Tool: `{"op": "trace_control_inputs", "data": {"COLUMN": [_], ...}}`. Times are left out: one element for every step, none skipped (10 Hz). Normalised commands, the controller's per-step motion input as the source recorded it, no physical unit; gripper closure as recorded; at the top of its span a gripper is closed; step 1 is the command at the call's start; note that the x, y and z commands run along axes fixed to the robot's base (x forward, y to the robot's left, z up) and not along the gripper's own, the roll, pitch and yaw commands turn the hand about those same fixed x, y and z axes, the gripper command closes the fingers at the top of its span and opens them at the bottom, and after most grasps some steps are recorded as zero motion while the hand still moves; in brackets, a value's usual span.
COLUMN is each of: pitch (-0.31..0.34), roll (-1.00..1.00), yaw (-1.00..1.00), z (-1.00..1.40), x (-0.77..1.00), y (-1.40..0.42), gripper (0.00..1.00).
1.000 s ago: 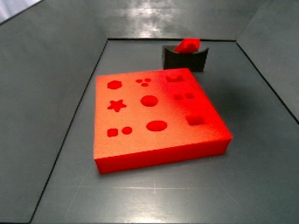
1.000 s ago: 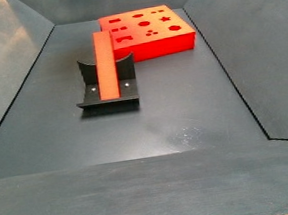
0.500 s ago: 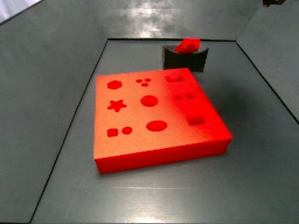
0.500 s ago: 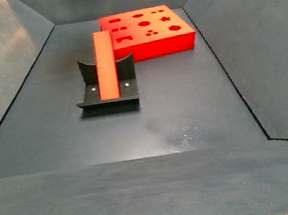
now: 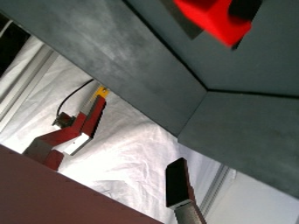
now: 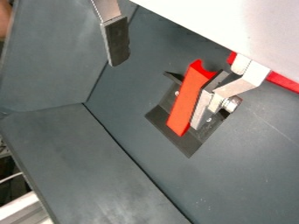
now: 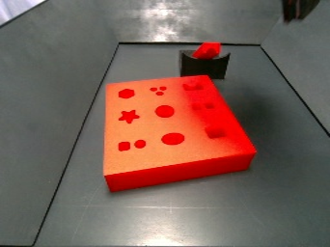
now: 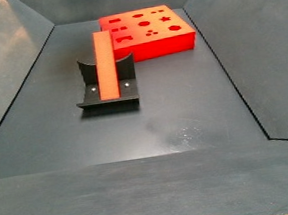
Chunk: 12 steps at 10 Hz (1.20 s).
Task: Pick up the arch object. Move up. Place the arch object on the fixture. Regrasp the arch object. Rotate the arch object. Move to above the board. Insert the arch object.
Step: Regrasp the arch object.
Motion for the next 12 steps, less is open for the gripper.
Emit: {"op": "trace_control_inputs", "data": {"pitch": [-0.019,-0.037,-0.053,-0.058,-0.06,-0.055,-0.039,-0.03,-0.007,0.005,0.005,0.007], "roll": [0.12,0.09,0.07,0.06,0.06,0.07,0.07,0.07,0.07,0.07,0.08,0.07], "yaw": [0.09,0.08,0.07,0.05,0.04,0.03,0.01,0.0,0.0,0.01,0.02,0.02], "z": [-1.0,-1.0,-1.0,-1.0,-1.0,-1.0,-0.95,-0.84,-0.62,-0.47,-0.27,-0.17], "x": [0.05,0.06,0.07,0.08,0.09,0.1,0.12,0.11,0.11,0.1,0.09,0.08], "y": [0.04,0.03,0.03,0.03,0.02,0.02,0.01,0.01,0.0,0.0,-0.01,-0.01], "gripper": [0.0,0.0,0.0,0.0,0.0,0.0,0.0,0.0,0.0,0.0,0.0,0.0]}}
